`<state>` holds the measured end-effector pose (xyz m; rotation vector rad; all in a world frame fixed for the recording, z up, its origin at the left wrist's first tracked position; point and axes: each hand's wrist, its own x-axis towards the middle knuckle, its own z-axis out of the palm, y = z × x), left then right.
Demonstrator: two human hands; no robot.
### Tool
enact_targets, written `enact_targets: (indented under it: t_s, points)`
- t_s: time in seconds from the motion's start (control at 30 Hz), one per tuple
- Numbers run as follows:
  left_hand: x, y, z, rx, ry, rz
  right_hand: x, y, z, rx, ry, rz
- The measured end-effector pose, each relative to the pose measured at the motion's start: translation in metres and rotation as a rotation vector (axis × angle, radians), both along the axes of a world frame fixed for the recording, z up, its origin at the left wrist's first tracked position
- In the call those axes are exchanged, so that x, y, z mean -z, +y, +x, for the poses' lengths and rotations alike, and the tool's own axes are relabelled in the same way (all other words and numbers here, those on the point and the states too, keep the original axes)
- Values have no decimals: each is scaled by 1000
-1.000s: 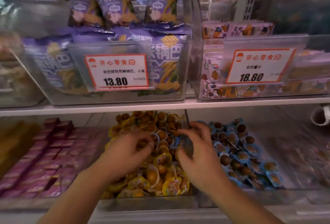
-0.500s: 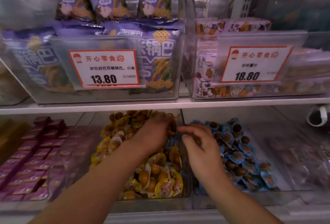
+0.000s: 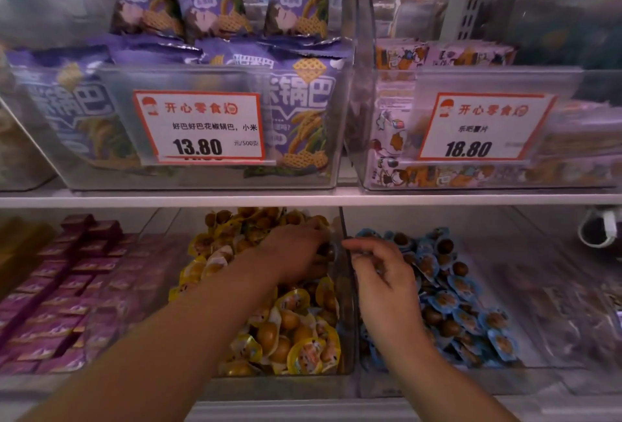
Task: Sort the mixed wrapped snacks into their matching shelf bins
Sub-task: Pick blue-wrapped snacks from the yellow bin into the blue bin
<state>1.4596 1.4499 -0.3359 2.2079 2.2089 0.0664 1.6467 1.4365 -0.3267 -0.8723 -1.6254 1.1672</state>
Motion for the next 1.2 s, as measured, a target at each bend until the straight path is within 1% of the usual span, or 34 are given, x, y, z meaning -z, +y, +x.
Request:
enact_targets:
  t_s: [0.03,0.1,0.17,0.23,0.33,0.4,0.5,0.53,0.6,0.67,0.7,0.77,0.8,0.87,1.0,1.07,1.2]
  points:
    - [-6,-7,-5,37,-11,-12,1,0,0,-4,4,-2]
    - [-21,-25,-19,41,-33,-18,2,1,0,-8,7,-3]
    - [-33,-46,-33,-9,-95,-22,3,2,-1,-10,7,7]
    - [-41,-67,-43,-72,-196,-36,3,3,-1,-11,10,27]
    - [-40,-98,-45,-192,-233,-26,1,0,-1,-36,-23,54]
    - [-34,-118,-40,-245,-241,71,-7,-3,4,-34,-86,164]
    - [-21,-141,-28,-321,-247,237,-24,-13,11,-27,-189,454]
    - [-17,-148,-25,-351,-272,301,-31,-19,8,-74,-212,468]
    - [-11,-160,-18,-430,-426,459,-43,-29,-11,-216,-304,312]
    - [-10,-171,-12,-519,-655,627,-44,-28,-44,-321,-451,103]
    - [-11,-175,-9,-553,-780,688,-39,-22,-62,-321,-538,31]
    - [-14,-182,-3,-599,-996,776,-24,-9,-90,-242,-738,-53]
    - [-15,-183,-1,-615,-1074,799,-15,-2,-99,-192,-772,-110]
    - [-15,-182,1,-640,-1175,778,-2,6,-110,-130,-708,-260]
    - [-12,-180,-2,-644,-1274,668,1,19,-120,-51,-498,-500]
    - [-11,-180,-7,-657,-1390,643,-3,28,-128,-36,-450,-541]
    - [-16,-179,-16,-791,-1733,524,1,37,-139,8,-422,-531]
